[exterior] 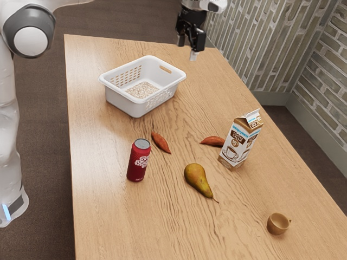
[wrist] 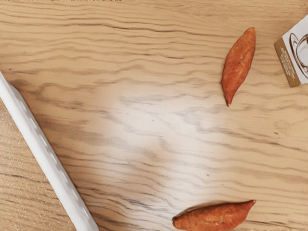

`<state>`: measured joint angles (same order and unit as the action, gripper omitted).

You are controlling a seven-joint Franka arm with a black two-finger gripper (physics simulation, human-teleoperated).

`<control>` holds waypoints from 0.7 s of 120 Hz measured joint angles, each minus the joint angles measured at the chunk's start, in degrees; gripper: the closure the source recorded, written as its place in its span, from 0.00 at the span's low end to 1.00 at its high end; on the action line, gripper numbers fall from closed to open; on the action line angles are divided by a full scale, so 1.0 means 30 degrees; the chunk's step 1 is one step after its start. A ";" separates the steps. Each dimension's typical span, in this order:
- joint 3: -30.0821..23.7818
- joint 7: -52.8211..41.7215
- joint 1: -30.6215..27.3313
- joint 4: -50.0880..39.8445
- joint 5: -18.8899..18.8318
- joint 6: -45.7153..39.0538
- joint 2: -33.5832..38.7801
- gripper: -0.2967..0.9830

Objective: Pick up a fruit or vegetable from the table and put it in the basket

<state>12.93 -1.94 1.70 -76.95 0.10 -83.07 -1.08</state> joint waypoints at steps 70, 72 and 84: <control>-0.1857 0.0471 0.1047 0.5114 0.0039 0.0573 -0.0621 0.23; -0.1905 0.0634 0.1078 0.5121 0.0036 0.0512 -0.0832 0.23; -0.1514 0.2686 0.1020 0.5085 -0.0005 0.0084 -0.2808 0.23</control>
<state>8.39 6.12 4.76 -61.70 0.09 -82.82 -9.50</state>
